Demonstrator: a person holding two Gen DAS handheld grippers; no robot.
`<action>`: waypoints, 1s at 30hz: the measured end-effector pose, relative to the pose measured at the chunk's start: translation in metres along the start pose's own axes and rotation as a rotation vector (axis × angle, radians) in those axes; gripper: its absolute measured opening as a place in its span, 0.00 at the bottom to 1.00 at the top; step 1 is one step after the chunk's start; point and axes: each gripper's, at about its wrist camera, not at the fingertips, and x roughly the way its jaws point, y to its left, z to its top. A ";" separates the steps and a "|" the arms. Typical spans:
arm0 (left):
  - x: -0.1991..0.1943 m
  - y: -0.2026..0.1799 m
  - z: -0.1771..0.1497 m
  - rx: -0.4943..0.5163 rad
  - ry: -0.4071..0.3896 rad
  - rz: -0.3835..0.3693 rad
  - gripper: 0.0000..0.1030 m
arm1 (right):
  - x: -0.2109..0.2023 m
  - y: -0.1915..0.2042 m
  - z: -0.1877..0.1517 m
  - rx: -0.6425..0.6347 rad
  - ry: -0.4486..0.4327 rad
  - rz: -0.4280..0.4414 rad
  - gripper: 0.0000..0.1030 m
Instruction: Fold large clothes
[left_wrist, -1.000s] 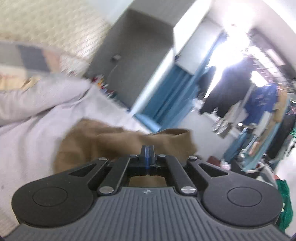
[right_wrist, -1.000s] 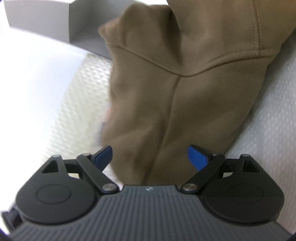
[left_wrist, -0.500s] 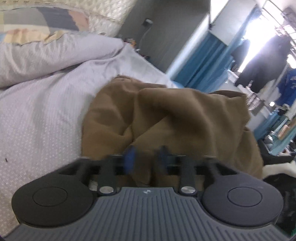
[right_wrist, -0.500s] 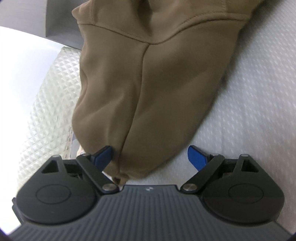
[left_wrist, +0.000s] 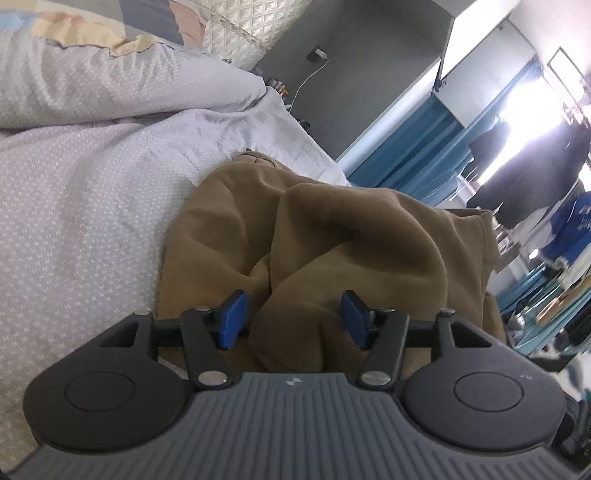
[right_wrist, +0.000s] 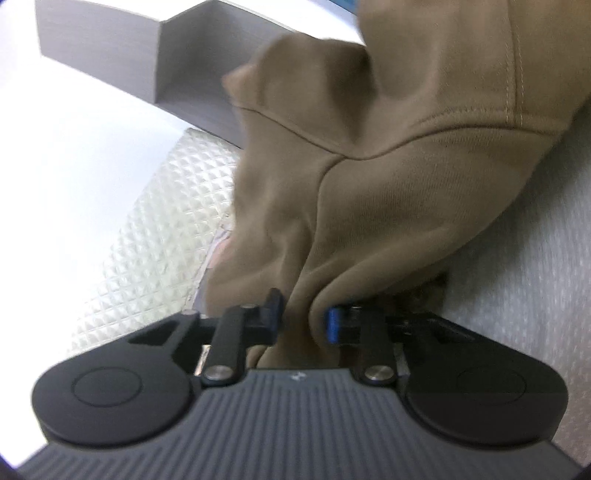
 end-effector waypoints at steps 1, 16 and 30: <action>0.000 0.001 0.002 -0.015 0.004 -0.008 0.67 | -0.004 0.007 0.001 -0.019 -0.008 0.007 0.22; 0.001 0.020 0.001 -0.247 0.076 -0.221 0.81 | -0.113 0.028 0.001 -0.117 -0.154 0.062 0.16; 0.044 0.009 -0.028 -0.257 0.178 -0.228 0.74 | -0.128 0.031 -0.006 -0.136 -0.131 0.032 0.16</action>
